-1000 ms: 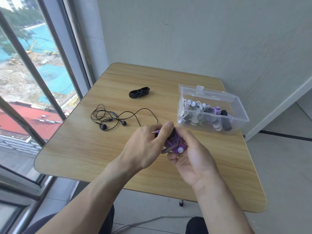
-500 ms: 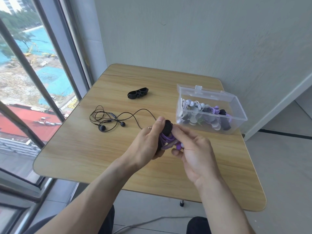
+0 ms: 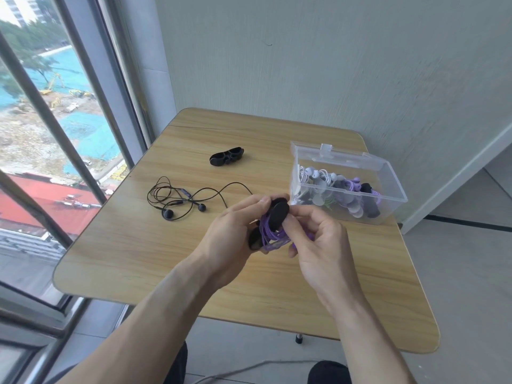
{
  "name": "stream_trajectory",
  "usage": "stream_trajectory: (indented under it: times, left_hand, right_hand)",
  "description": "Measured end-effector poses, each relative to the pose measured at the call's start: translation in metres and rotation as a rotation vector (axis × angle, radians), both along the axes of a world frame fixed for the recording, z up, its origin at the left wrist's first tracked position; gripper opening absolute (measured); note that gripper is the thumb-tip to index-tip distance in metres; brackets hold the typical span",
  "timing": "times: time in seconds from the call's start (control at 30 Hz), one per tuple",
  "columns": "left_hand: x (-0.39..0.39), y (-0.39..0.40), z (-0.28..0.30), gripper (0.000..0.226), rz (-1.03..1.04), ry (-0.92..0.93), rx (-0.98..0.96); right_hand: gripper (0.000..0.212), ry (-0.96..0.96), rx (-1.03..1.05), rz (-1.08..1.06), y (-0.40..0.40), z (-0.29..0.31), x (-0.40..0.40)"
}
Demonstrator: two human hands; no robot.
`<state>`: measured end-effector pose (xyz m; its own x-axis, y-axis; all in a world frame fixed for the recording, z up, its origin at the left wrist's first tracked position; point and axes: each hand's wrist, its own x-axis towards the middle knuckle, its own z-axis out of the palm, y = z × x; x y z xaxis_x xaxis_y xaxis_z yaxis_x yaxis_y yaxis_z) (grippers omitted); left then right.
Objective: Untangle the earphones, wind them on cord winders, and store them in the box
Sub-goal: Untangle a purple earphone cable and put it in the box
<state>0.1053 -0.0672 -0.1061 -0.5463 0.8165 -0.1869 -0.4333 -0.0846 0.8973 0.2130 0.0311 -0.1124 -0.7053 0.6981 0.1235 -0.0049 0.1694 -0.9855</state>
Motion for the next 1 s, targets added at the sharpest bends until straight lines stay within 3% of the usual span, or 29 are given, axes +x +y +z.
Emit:
stream_trajectory:
  times: [0.17, 0.3, 0.37, 0.53, 0.63, 0.77, 1.0]
  left_hand:
    - [-0.001, -0.003, 0.004, 0.033, -0.009, 0.075, -0.001]
    - [-0.003, -0.004, 0.006, 0.033, -0.054, 0.130, 0.034]
    - [-0.005, -0.006, 0.006, 0.037, -0.065, 0.139, 0.034]
    - [-0.009, -0.008, 0.006, 0.038, -0.072, 0.171, -0.004]
    - [-0.008, -0.008, 0.006, 0.032, -0.102, 0.157, -0.006]
    - [-0.008, -0.008, 0.008, 0.027, -0.136, 0.131, -0.017]
    - [-0.010, -0.008, 0.008, 0.029, -0.194, 0.107, -0.053]
  right_hand:
    - [0.006, 0.077, -0.091, 0.032, -0.005, -0.002, -0.002]
    - [0.005, 0.171, -0.359, 0.121, -0.009, 0.000, -0.003]
    - [0.015, 0.196, -0.485, 0.180, -0.008, 0.002, -0.004]
    - [0.018, 0.258, -0.656, 0.285, -0.007, 0.007, -0.003]
    - [0.015, 0.292, -0.683, 0.322, -0.007, 0.001, -0.005]
    - [0.039, 0.318, -0.677, 0.347, -0.005, -0.008, -0.007]
    - [0.013, 0.348, -0.672, 0.304, -0.013, -0.003, -0.007]
